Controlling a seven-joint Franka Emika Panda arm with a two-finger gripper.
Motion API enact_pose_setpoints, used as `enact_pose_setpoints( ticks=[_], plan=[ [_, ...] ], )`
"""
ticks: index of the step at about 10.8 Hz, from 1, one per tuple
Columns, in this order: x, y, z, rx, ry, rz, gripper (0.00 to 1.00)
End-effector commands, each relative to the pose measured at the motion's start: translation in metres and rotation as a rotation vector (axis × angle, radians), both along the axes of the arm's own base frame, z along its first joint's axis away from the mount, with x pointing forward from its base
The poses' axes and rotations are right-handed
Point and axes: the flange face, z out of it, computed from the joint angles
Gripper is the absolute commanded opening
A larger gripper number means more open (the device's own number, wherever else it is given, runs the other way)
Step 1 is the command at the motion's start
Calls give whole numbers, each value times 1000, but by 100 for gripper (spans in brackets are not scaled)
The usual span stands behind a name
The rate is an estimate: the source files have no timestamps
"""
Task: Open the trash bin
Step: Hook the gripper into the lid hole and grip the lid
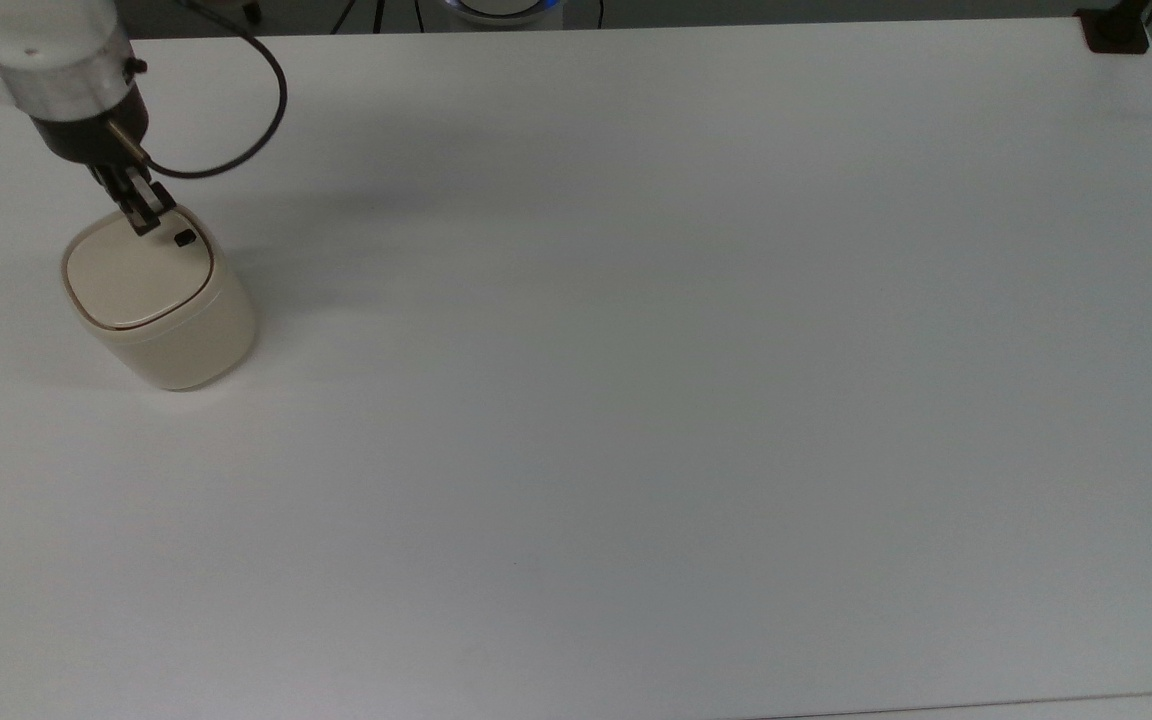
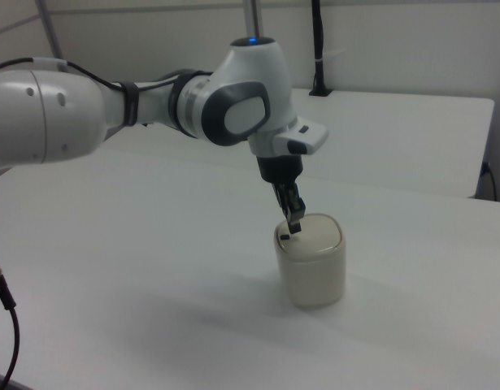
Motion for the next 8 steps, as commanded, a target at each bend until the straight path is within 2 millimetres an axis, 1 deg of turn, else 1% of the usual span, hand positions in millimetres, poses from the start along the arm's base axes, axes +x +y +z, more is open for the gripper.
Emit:
enact_pose_setpoints(
  ticks=[1, 3, 4, 5, 6, 7, 8],
  plan=[
    [10, 8, -25, -7, 24, 2, 1],
    [11, 15, -38, -3, 46, 14, 1],
    [11, 17, -38, -2, 49, 17, 1],
    [10, 17, -34, -4, 45, 19, 1],
    [7, 15, -19, -5, 31, 22, 1],
    [-1, 16, 11, -5, -6, 32, 1],
    [-13, 20, 42, 6, -18, 49, 2]
  ],
)
